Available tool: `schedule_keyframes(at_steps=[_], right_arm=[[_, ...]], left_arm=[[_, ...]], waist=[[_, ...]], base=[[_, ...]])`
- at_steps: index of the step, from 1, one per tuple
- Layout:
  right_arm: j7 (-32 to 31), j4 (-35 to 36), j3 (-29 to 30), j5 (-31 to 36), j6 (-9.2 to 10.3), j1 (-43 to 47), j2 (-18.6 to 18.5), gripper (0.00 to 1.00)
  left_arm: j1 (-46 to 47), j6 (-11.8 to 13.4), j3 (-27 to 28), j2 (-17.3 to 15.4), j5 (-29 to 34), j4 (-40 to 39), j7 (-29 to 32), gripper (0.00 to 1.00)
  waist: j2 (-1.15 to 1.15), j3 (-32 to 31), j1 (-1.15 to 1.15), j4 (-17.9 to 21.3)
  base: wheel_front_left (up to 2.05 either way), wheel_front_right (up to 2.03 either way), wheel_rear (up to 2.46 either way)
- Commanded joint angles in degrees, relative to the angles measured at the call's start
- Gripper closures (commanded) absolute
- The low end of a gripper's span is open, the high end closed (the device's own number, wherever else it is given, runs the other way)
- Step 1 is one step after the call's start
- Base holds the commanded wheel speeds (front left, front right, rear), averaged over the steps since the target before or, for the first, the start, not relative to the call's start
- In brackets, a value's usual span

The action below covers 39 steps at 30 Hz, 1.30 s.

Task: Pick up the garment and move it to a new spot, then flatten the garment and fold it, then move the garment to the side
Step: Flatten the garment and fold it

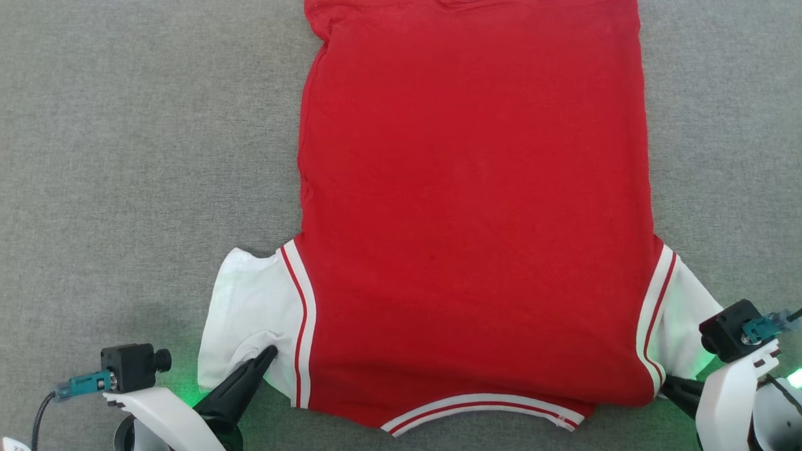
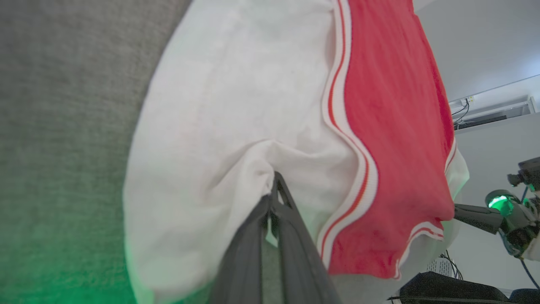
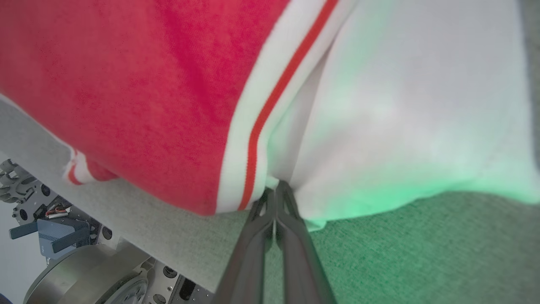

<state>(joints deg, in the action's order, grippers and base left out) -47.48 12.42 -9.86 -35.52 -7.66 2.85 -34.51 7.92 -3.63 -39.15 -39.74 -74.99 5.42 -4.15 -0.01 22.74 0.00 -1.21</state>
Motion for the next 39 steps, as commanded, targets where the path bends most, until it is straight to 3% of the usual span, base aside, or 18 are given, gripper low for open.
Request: schedule_keyframes(at_steps=[1, 2, 3, 4, 5, 9, 15, 20, 24, 28, 29, 33, 39], right_arm=[[0.63, -2.24, -1.49, 0.35, 0.32, -0.36, 0.50, 1.00], [1.33, -2.33, -1.71, 0.29, 0.32, -0.81, 0.49, 1.00], [2.26, -2.16, -1.63, 0.58, 0.32, -1.36, 0.44, 0.71], [3.19, -1.98, -1.47, 0.77, 0.33, -1.85, 0.49, 0.03], [3.75, -1.68, -1.37, 0.69, 0.33, -2.33, 0.55, 0.00], [4.66, 1.78, 0.36, -0.33, 0.33, -2.59, 0.12, 0.00], [1.49, 12.42, 6.72, -3.07, 0.19, -5.23, -1.57, 0.00], [-2.55, 15.39, 11.06, -4.59, 0.19, -15.79, -3.89, 0.00], [-4.25, 7.80, 9.80, -4.39, 0.19, -31.24, -3.47, 0.00], [-6.83, -5.92, 4.96, -0.55, 0.19, -46.63, -2.51, 0.00], [-6.83, -5.92, 4.96, -0.55, 0.19, -46.63, -2.51, 0.00], [-11.47, -19.87, -0.23, 4.61, 0.19, -59.07, -4.08, 0.00], [-14.13, -36.51, -1.66, 8.91, 0.19, -71.47, -3.26, 0.00]], left_arm=[[0.70, 0.12, -0.75, 1.05, 0.42, 2.04, 0.24, 1.00], [0.97, 0.01, -0.84, 1.33, 0.45, 2.69, 0.20, 1.00], [1.12, -0.09, -0.96, 1.47, 0.62, 3.26, 0.21, 1.00], [1.26, -0.24, -1.06, 1.62, 0.63, 3.79, 0.22, 1.00], [1.29, -0.31, -1.06, 1.73, 0.68, 4.16, 0.14, 1.00], [1.49, -0.88, -1.21, 1.89, 0.92, 4.53, -0.06, 1.00], [1.76, -1.24, -1.15, 1.73, 1.58, 2.79, -0.84, 1.00], [3.40, -1.04, -1.25, 2.02, 2.75, 0.85, -0.70, 1.00], [5.80, -1.21, -1.41, 2.74, 3.56, -0.28, -0.18, 1.00], [8.53, -1.57, -1.63, 3.98, 4.58, -0.88, -0.01, 1.00], [8.53, -1.57, -1.63, 3.98, 4.58, -0.88, -0.01, 1.00], [10.93, -1.37, -1.63, 5.00, 5.92, -0.31, -0.23, 1.00], [12.81, -1.93, -2.68, 6.47, 6.37, 0.87, 0.10, 1.00]], waist=[[0.01, 0.05, 0.00, 0.17], [0.01, 0.03, 0.00, 0.29], [0.01, -0.04, 0.00, 0.43], [0.01, -0.12, 0.00, 0.54], [0.01, -0.21, 0.00, 0.71], [0.01, -0.68, 0.00, 1.02], [0.01, -0.63, 0.00, 0.54], [0.01, 1.47, 0.00, -0.98], [0.01, 4.20, 0.00, -2.86], [0.01, 7.55, 0.00, -5.31], [0.01, 7.55, 0.00, -5.31], [0.01, 10.74, 0.00, -8.13], [0.01, 14.27, 0.00, -11.80]], base=[[0.00, 0.00, 0.00], [0.00, 0.00, 0.00], [0.00, 0.00, 0.00], [0.00, 0.00, 0.00], [0.00, 0.00, 0.00], [0.00, 0.00, 0.00], [0.00, 0.00, 0.00], [0.00, 0.00, 0.00], [0.00, 0.00, 0.00], [0.00, 0.00, 0.00], [0.00, 0.00, 0.00], [0.00, 0.00, 0.00], [0.00, 0.00, 0.00]])
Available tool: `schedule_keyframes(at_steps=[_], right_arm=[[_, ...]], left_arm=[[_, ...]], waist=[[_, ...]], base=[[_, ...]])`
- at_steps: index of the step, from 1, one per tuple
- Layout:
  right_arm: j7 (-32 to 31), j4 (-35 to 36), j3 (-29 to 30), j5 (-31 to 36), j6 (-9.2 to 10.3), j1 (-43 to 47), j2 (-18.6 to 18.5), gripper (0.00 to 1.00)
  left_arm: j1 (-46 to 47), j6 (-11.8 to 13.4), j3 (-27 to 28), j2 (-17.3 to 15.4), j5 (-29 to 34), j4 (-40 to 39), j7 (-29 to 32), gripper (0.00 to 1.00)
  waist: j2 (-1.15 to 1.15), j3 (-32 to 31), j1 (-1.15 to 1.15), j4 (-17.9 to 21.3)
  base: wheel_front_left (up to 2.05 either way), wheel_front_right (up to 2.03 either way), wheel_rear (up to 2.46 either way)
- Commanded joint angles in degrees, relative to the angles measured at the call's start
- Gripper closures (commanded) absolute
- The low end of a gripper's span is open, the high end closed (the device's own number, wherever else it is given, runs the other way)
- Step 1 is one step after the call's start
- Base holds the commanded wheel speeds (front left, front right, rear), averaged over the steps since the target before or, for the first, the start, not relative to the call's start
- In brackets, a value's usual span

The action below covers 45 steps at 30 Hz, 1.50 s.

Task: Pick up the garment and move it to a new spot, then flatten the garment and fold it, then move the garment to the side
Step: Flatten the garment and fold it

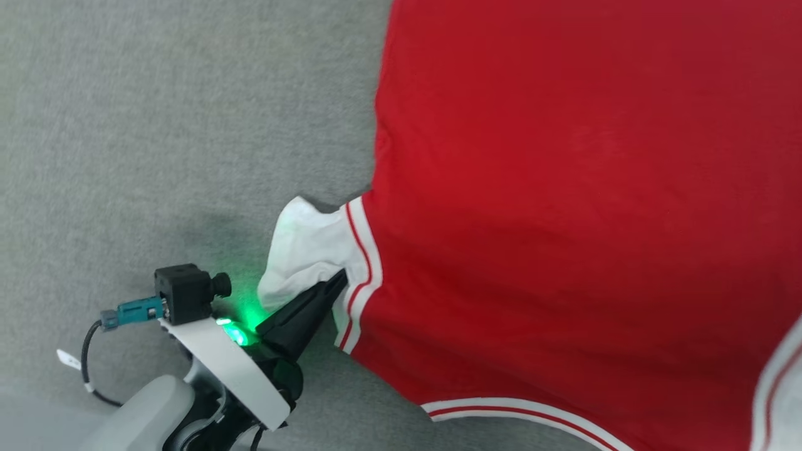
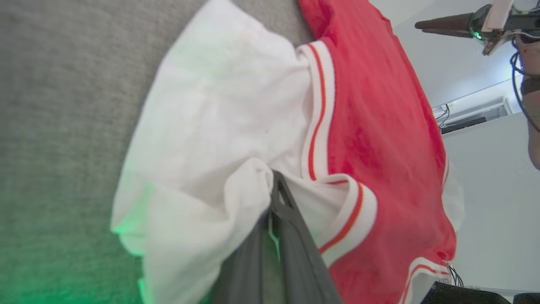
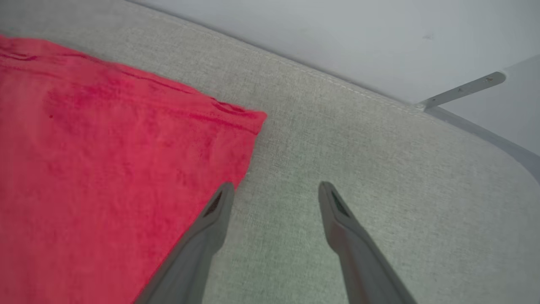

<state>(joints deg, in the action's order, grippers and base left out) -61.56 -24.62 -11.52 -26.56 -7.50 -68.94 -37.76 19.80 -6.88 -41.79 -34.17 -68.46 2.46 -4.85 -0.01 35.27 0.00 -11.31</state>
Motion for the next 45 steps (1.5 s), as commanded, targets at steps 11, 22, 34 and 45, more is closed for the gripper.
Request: schedule_keyframes(at_steps=[11, 22, 34, 45], right_arm=[[-3.15, -12.13, -6.01, 4.09, 0.02, -5.79, -0.36, 0.00], [0.38, -14.89, -7.97, 2.00, 0.03, -7.25, -1.51, 1.00], [5.06, -8.57, -13.64, -6.31, 0.02, -3.68, -1.30, 1.00], [6.48, 9.19, -15.61, -20.15, 0.02, 14.34, -13.42, 1.00]], left_arm=[[3.11, 0.87, -1.24, 2.37, 0.05, 7.09, -0.04, 1.00], [5.42, 0.77, -1.67, 2.60, -0.08, 7.84, -0.62, 1.00], [3.73, 0.68, -0.56, 0.73, -0.86, 8.23, -3.05, 1.00], [-2.64, 2.64, 0.63, -2.74, -2.68, 3.42, -4.49, 1.00]], waist=[[0.01, 4.38, 0.00, -3.34], [0.01, 5.62, 0.00, -2.77], [0.01, 0.00, 0.00, -0.58], [0.01, -9.03, 0.00, 4.46]], base=[[0.00, 0.00, 0.00], [0.00, 0.00, 0.00], [0.00, 0.00, 0.00], [0.00, 0.00, 0.00]])
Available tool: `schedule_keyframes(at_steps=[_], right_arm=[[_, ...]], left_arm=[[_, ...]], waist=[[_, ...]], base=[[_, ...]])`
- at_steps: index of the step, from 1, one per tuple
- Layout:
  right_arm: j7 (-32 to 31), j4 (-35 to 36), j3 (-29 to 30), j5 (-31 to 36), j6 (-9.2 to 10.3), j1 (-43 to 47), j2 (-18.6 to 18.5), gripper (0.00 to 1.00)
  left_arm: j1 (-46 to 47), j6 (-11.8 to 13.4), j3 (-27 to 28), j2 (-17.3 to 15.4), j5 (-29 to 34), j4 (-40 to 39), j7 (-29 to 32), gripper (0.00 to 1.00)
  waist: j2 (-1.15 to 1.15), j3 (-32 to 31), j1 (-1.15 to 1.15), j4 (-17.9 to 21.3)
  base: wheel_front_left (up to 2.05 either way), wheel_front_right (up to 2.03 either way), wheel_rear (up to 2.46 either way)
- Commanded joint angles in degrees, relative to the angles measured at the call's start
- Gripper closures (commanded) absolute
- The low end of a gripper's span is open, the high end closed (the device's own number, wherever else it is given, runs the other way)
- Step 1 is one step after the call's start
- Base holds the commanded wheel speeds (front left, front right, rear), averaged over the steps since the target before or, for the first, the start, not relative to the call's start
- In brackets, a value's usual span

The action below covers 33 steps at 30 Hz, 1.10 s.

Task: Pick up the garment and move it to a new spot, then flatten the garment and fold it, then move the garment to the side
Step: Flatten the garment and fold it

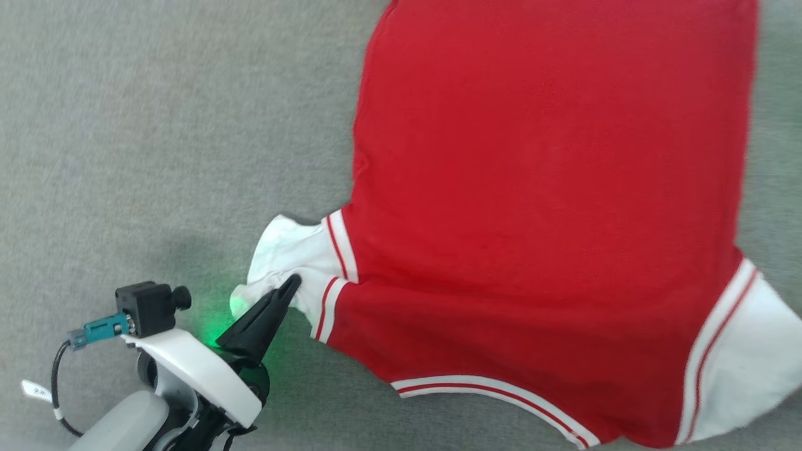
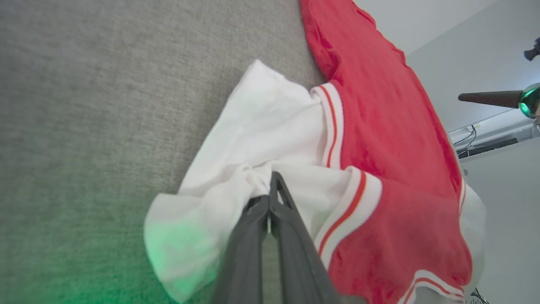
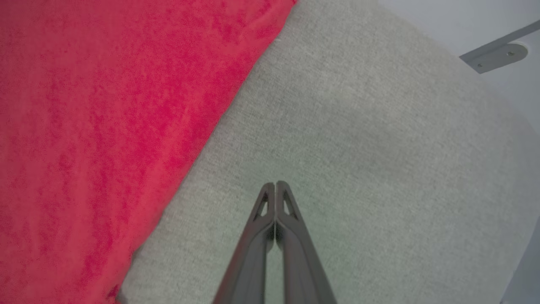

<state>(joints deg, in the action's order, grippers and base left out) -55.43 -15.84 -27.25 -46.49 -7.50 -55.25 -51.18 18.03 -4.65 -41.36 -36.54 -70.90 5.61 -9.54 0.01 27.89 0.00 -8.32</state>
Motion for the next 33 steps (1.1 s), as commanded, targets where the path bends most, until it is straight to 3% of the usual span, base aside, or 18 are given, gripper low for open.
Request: schedule_keyframes(at_steps=[1, 3, 4, 5, 6, 10, 16, 24, 33], right_arm=[[0.64, 1.62, 0.60, -0.69, 0.02, 2.42, -0.62, 1.00], [1.81, 3.75, 2.24, -1.88, 0.02, 5.53, -1.06, 1.00], [2.87, 4.70, 3.28, -1.77, 0.02, 6.68, -1.37, 0.80], [3.64, 5.55, 4.26, -1.23, 0.02, 7.73, -1.80, 0.24], [4.18, 6.22, 4.91, -0.84, 0.03, 8.86, -1.79, 0.00], [5.94, 7.87, 8.12, 1.69, 0.03, 9.86, 0.02, 0.00], [6.61, 6.04, 10.84, 7.37, 0.03, 4.54, 4.49, 0.00], [5.64, -6.65, 10.75, 15.19, 0.03, -8.02, 10.29, 0.00], [1.64, -19.15, 10.32, 17.48, 0.03, -17.64, 14.41, 0.00]], left_arm=[[-1.10, 0.60, 0.32, -0.55, -0.43, -0.19, 0.13, 1.00], [-1.73, 1.13, 0.60, -0.97, -0.80, -0.99, 0.02, 1.00], [-1.99, 1.16, 0.57, -1.17, -0.85, -1.44, 0.15, 1.00], [-2.08, 1.43, 0.54, -1.31, -0.94, -1.83, 0.31, 1.00], [-2.29, 1.67, 0.54, -1.52, -0.96, -2.18, 0.32, 1.00], [-1.96, 2.17, 0.53, -1.93, -0.91, -3.67, 0.87, 1.00], [-0.09, 1.85, 0.22, -1.26, 0.01, -4.58, 1.43, 1.00], [3.21, 0.56, -0.54, 1.07, 0.76, -2.40, 1.63, 1.00], [5.88, -0.89, -1.89, 3.76, 1.26, 1.38, 1.67, 1.00]], waist=[[-0.01, -2.10, 0.00, 1.81], [-0.01, -2.85, 0.00, 2.53], [-0.01, -3.08, 0.00, 2.78], [-0.01, -3.18, 0.00, 2.93], [-0.01, -3.32, 0.00, 3.13], [-0.01, -2.49, 0.00, 3.02], [-0.01, 1.31, 0.00, 1.25], [-0.01, 7.24, 0.00, -2.50], [-0.01, 10.98, 0.00, -5.89]], base=[[0.00, 0.00, 0.00], [0.00, 0.00, 0.00], [0.00, 0.00, 0.00], [0.00, 0.00, 0.00], [0.00, 0.00, 0.00], [0.00, 0.00, 0.00], [0.00, 0.00, 0.00], [0.00, 0.00, 0.00], [0.00, 0.00, 0.00]])
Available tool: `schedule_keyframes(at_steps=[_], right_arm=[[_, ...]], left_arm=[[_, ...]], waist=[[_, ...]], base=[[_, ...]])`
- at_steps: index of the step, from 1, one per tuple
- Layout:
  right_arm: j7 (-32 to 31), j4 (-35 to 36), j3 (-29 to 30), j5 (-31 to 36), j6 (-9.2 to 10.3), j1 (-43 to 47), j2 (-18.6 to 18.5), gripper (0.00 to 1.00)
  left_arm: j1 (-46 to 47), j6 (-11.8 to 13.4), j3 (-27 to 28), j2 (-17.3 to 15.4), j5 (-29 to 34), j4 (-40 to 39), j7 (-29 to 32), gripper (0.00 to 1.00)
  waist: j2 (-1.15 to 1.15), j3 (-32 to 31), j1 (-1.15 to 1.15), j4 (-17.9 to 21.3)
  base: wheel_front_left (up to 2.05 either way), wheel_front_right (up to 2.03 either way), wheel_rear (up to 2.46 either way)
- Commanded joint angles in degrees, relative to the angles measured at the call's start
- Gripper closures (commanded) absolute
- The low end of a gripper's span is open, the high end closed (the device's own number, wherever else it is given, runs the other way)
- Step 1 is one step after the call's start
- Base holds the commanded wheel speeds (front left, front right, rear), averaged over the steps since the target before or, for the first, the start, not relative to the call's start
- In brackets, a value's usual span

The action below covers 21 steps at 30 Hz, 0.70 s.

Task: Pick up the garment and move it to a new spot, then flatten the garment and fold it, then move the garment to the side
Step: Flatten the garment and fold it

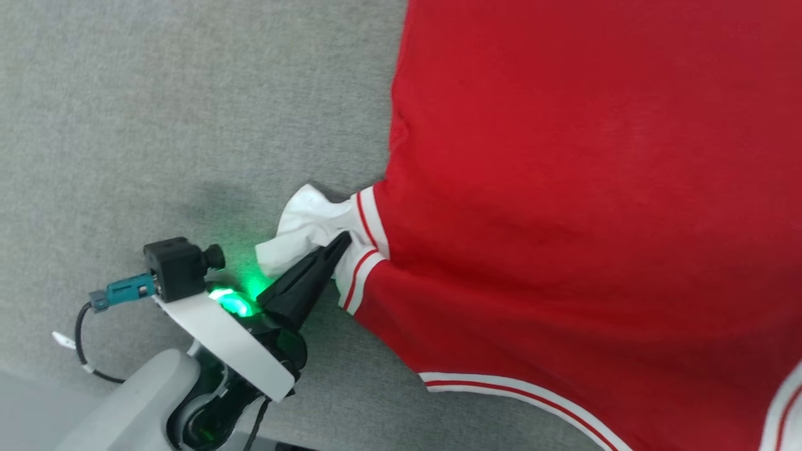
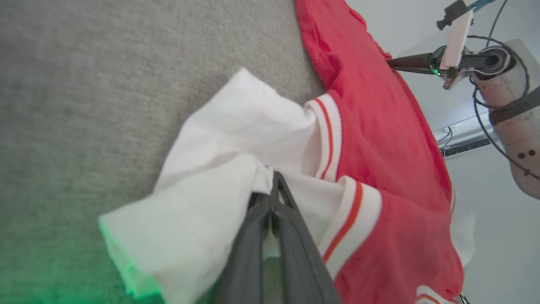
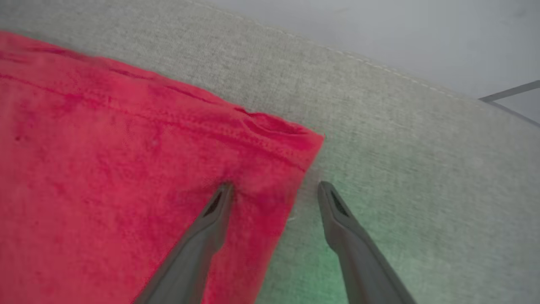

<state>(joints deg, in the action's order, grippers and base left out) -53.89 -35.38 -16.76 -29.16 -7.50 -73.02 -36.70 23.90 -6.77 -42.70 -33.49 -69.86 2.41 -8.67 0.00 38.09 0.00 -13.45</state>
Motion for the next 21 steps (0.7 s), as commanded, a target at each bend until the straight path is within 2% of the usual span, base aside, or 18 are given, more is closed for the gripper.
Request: schedule_keyframes(at_steps=[1, 5, 12, 13, 14, 15, 16, 21], right_arm=[[-0.67, -0.89, -0.27, 0.24, 0.02, -0.45, 0.20, 0.00], [-3.62, -4.42, -2.28, 0.62, 0.02, -1.10, 1.30, 0.00], [-5.18, -6.72, -5.99, -0.90, -0.05, 0.19, 1.44, 0.00], [-5.72, -7.10, -6.45, -1.04, -0.05, 0.42, 1.28, 0.09], [-6.30, -7.13, -7.13, -1.10, -0.05, 0.68, 1.03, 0.55], [-6.67, -7.09, -7.65, -1.18, -0.05, 0.76, 0.61, 0.81], [-6.79, -7.16, -7.88, -1.34, -0.05, 0.70, 0.14, 1.00], [-6.08, -7.42, -8.30, -2.17, 0.03, 0.02, -0.69, 1.00]], left_arm=[[0.21, 1.08, -0.75, 0.96, 0.28, 4.99, 0.69, 1.00], [1.13, 0.69, -1.47, 1.92, 0.30, 6.44, 0.43, 1.00], [2.58, 0.28, -2.54, 3.00, 0.10, 8.39, 0.16, 1.00], [2.78, 0.27, -2.62, 3.03, -0.04, 8.53, 0.11, 1.00], [3.03, 0.22, -2.71, 3.02, -0.19, 8.69, 0.04, 1.00], [3.27, 0.21, -2.79, 2.99, -0.35, 8.81, -0.07, 1.00], [3.51, 0.19, -2.90, 2.97, -0.50, 8.90, -0.17, 1.00], [4.32, 0.16, -3.44, 2.76, -1.13, 9.09, -0.58, 1.00]], waist=[[0.00, 1.04, 0.00, -1.02], [0.00, 2.11, 0.00, -1.72], [0.00, 3.19, 0.00, -2.04], [0.00, 3.27, 0.00, -2.07], [0.00, 3.37, 0.00, -2.08], [0.00, 3.46, 0.00, -2.11], [0.00, 3.56, 0.00, -2.14], [0.00, 4.08, 0.00, -2.03]], base=[[0.00, 0.00, 0.00], [0.00, 0.00, 0.00], [0.00, 0.00, 0.00], [0.00, 0.00, 0.00], [0.00, 0.00, 0.00], [0.00, 0.00, 0.00], [0.00, 0.00, 0.00], [0.00, 0.00, 0.00]])
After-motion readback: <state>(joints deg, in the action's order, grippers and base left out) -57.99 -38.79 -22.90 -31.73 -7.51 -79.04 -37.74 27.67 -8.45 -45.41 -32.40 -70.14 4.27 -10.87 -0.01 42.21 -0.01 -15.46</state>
